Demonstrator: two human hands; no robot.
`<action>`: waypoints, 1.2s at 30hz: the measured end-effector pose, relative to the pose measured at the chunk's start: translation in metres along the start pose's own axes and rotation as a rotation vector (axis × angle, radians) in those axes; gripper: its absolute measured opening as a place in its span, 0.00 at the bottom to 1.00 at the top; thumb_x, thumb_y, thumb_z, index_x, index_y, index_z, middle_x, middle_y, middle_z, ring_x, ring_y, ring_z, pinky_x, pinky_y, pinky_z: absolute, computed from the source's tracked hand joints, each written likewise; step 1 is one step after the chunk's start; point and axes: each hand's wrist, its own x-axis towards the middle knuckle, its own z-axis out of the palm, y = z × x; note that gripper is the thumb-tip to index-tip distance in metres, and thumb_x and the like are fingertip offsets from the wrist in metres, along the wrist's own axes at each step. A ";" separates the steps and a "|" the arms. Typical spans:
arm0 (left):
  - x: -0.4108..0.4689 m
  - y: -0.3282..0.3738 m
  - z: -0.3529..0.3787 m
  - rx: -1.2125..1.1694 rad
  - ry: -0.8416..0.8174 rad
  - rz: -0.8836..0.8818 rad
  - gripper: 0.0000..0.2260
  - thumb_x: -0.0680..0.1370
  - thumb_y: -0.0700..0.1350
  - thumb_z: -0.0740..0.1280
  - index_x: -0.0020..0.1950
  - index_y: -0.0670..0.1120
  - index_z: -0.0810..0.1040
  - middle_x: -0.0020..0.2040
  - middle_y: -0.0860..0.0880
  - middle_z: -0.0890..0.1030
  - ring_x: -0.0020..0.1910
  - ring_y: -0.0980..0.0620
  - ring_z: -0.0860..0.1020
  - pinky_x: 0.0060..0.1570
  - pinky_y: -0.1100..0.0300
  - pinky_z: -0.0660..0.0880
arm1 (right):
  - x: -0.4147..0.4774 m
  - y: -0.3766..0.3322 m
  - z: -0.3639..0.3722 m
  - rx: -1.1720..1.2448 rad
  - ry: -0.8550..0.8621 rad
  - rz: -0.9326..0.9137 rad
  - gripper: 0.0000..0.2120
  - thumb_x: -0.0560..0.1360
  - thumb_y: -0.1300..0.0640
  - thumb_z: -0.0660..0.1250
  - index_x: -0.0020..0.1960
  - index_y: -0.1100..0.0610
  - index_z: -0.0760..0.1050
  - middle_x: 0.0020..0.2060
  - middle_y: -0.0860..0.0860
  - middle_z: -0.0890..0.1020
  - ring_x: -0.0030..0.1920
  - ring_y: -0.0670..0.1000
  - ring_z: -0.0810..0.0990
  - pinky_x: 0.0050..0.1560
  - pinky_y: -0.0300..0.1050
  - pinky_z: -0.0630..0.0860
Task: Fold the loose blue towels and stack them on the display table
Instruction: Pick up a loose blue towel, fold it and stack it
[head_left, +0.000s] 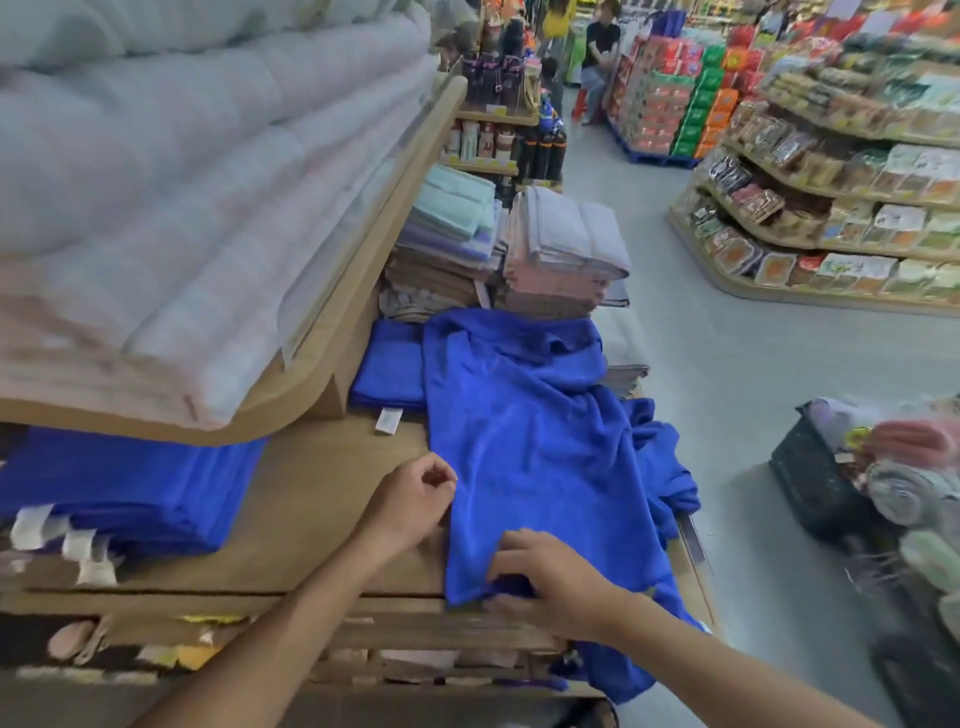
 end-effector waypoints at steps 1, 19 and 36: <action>0.009 0.008 -0.001 0.119 0.036 0.072 0.06 0.76 0.44 0.69 0.41 0.54 0.78 0.38 0.57 0.81 0.33 0.61 0.76 0.42 0.56 0.74 | 0.002 0.002 0.000 0.150 0.059 0.090 0.08 0.77 0.46 0.68 0.45 0.50 0.75 0.37 0.43 0.72 0.38 0.42 0.70 0.41 0.40 0.67; 0.202 0.127 0.092 0.528 0.069 0.052 0.23 0.77 0.65 0.65 0.57 0.47 0.77 0.53 0.47 0.82 0.52 0.42 0.81 0.39 0.54 0.72 | 0.006 0.025 -0.005 0.617 0.663 0.568 0.10 0.78 0.57 0.65 0.38 0.53 0.71 0.32 0.45 0.72 0.35 0.42 0.69 0.39 0.40 0.67; 0.220 0.169 0.030 -0.239 0.057 0.081 0.12 0.77 0.37 0.57 0.38 0.48 0.75 0.39 0.46 0.77 0.41 0.46 0.72 0.39 0.55 0.69 | 0.004 0.032 -0.002 0.607 0.697 0.523 0.13 0.78 0.49 0.67 0.37 0.51 0.71 0.31 0.43 0.72 0.34 0.42 0.71 0.37 0.40 0.67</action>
